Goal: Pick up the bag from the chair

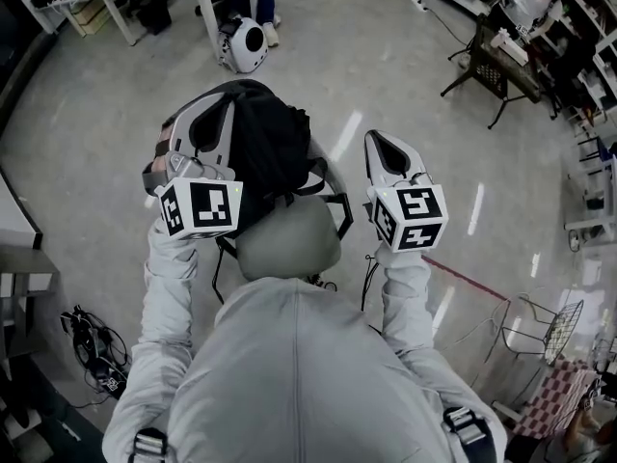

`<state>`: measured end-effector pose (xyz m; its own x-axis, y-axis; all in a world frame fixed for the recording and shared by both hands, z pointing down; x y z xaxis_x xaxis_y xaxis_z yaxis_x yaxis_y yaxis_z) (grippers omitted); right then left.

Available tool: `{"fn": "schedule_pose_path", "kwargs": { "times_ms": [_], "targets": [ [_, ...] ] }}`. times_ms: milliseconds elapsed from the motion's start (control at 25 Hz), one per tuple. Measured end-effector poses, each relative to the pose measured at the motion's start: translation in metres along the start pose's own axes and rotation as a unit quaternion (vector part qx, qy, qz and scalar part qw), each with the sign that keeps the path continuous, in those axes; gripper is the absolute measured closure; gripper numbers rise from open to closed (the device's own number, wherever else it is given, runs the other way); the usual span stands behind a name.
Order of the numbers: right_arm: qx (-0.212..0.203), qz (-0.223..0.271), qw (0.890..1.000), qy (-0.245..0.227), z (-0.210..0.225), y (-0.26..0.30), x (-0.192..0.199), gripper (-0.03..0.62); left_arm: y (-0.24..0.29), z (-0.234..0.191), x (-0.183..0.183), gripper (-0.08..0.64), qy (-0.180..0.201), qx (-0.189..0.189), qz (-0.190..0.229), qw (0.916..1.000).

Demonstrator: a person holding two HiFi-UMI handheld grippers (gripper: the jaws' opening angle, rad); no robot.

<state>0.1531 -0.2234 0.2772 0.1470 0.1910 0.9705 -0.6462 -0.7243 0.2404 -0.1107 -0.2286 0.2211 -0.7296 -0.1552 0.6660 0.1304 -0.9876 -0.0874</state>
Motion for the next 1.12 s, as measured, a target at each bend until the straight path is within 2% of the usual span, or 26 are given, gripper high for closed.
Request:
{"fn": "schedule_pose_path", "kwargs": {
  "times_ms": [160, 400, 640, 880, 1120],
  "targets": [
    [-0.003, 0.001, 1.0, -0.011, -0.005, -0.002, -0.003, 0.581, -0.01, -0.004, 0.001, 0.544, 0.011, 0.0, -0.012, 0.9999],
    [-0.008, -0.014, 1.0, -0.02, -0.013, 0.0, 0.005, 0.581, -0.029, -0.005, 0.006, 0.543, -0.011, 0.002, -0.023, 0.9997],
    [-0.017, -0.02, 1.0, -0.015, -0.006, -0.003, 0.006, 0.581, -0.028, 0.0, -0.004, 0.543, -0.008, 0.0, -0.024, 0.9997],
    [-0.019, -0.023, 0.999, -0.016, -0.023, -0.001, 0.009, 0.581, -0.038, -0.002, 0.005, 0.543, -0.007, 0.005, -0.02, 0.9998],
    [-0.015, -0.028, 0.999, -0.014, -0.021, -0.003, 0.016, 0.581, -0.037, 0.004, 0.008, 0.543, -0.009, 0.008, -0.017, 0.9998]
  ]
}}
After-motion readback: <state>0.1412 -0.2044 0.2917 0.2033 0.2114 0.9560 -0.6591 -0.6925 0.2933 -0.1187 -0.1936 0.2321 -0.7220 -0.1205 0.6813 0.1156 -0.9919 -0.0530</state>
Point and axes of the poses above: the fingertips, and each gripper's own axes: y forward along the fingers, z to its right, x out of its underside, the point moved 6 cm from there along -y, backward along the fingers, and after that the axes turned 14 degrees about -x, right-handed, at the moved point
